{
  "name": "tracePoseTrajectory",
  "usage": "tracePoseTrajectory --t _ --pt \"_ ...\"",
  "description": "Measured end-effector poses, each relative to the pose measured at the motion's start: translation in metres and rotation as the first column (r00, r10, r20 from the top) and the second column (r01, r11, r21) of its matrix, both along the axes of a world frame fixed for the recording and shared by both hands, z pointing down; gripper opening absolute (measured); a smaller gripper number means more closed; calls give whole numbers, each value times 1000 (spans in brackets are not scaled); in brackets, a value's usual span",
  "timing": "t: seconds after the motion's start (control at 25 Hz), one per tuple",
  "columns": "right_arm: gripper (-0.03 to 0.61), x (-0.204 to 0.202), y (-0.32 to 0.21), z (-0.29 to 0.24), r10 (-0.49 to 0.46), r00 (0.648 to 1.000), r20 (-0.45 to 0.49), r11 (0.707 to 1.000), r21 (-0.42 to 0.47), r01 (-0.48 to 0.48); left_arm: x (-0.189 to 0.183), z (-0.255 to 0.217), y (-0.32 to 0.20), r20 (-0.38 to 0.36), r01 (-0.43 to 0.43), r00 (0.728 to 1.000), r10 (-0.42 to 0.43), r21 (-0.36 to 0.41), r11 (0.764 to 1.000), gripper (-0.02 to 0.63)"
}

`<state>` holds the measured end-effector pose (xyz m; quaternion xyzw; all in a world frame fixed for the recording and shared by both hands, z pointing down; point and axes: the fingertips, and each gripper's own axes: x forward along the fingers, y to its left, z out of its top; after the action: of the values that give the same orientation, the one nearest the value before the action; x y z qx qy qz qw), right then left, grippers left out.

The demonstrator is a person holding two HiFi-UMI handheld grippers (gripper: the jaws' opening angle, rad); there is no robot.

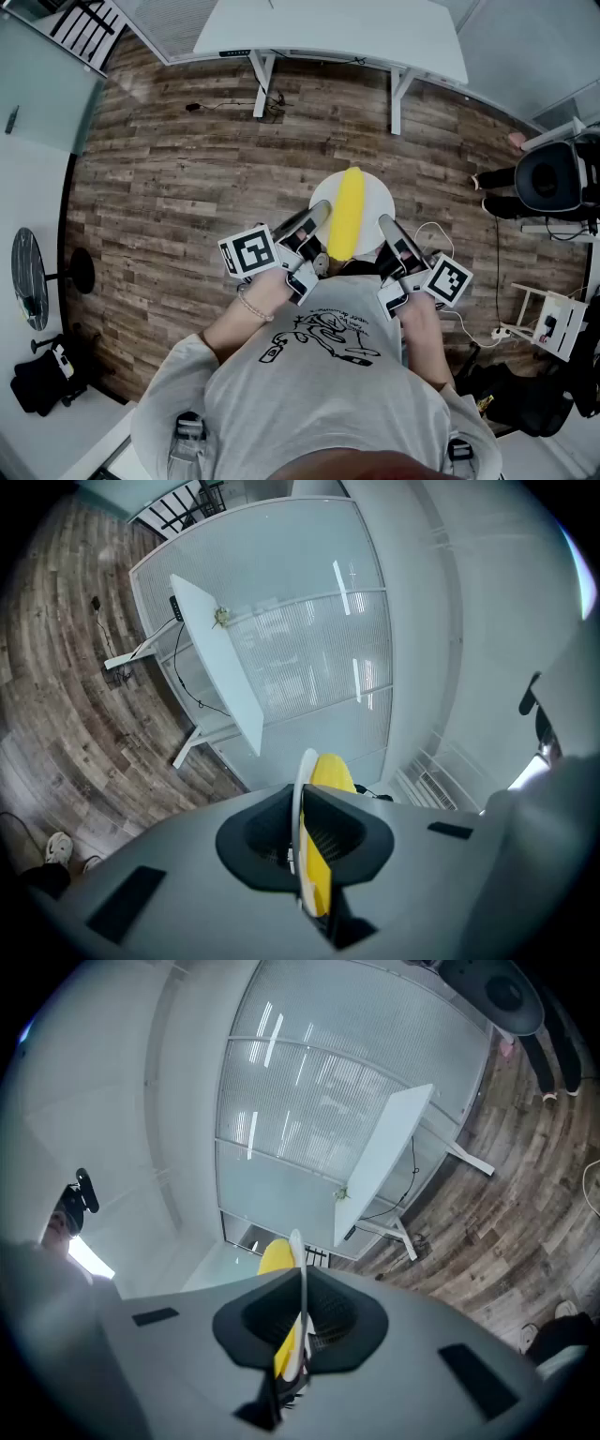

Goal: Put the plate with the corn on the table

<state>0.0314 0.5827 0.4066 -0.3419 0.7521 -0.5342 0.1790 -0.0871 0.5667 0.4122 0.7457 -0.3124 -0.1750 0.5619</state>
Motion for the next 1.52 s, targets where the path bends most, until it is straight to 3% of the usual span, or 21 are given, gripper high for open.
tracePoseTrajectory --t 0.44,0.84,1.52 --pt "17 -2 -18 0 6 1000 -3 1000 11 -6 -3 6 -16 2 3 1000 -3 -27 1000 34" --pt "18 13 -101 -1 12 1000 20 1000 16 -13 12 6 -100 21 2 1000 -2 -30 1000 33" --pt "17 123 -282 -9 22 999 26 1000 9 -22 124 -11 -284 50 -27 998 28 -14 1000 34"
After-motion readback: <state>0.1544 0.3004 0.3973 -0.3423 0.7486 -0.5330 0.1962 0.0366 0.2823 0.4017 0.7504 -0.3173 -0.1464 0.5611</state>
